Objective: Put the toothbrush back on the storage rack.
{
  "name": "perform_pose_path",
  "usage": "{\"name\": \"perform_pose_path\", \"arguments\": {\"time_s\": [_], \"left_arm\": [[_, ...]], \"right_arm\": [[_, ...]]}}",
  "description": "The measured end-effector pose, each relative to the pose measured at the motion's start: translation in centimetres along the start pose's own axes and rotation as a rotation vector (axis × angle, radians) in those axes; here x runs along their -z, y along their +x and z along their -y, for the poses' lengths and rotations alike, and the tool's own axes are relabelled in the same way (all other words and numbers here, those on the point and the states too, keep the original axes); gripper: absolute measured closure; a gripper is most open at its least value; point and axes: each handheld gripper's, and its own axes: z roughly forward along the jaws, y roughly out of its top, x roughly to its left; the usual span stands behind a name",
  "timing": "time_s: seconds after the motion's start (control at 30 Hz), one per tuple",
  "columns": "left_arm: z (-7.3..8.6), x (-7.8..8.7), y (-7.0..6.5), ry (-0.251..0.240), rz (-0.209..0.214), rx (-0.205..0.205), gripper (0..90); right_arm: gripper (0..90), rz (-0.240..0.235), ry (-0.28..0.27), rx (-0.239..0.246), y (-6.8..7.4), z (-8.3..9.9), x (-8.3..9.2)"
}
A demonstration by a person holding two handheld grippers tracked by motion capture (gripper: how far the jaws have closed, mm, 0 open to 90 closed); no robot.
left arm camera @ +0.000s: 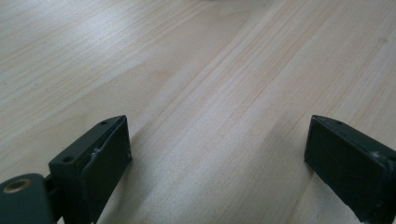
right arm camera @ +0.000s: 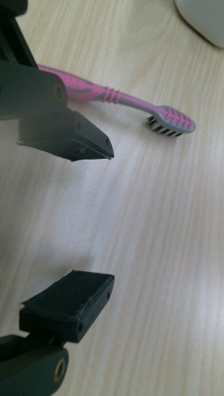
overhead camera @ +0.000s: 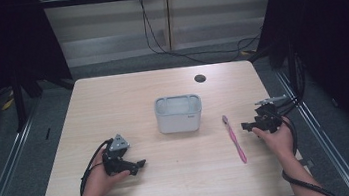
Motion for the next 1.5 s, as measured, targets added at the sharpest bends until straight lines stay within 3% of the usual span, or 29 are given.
{"name": "perform_pose_path", "arguments": {"time_s": [0.43, 0.8, 1.1, 1.5], "left_arm": [[0.0, 0.0, 0.0, 0.0, 0.0, 0.0, 6.8], [0.0, 0.0, 0.0, 0.0, -0.001, 0.0, 6.8], [0.0, 0.0, 0.0, 0.0, 0.0, 0.0, 6.8], [0.0, 0.0, 0.0, 0.0, -0.001, -0.001, 6.8]], "right_arm": [[40.1, -0.06, 0.058, 0.005, 1.2, -2.5, 0.6], [42.1, -0.067, 0.098, 0.057, 2.3, -4.2, 0.7], [43.4, -0.075, 0.107, 0.077, 3.0, -5.0, 0.6], [49.3, -0.099, 0.154, 0.058, 3.6, -5.3, -0.3]]}}
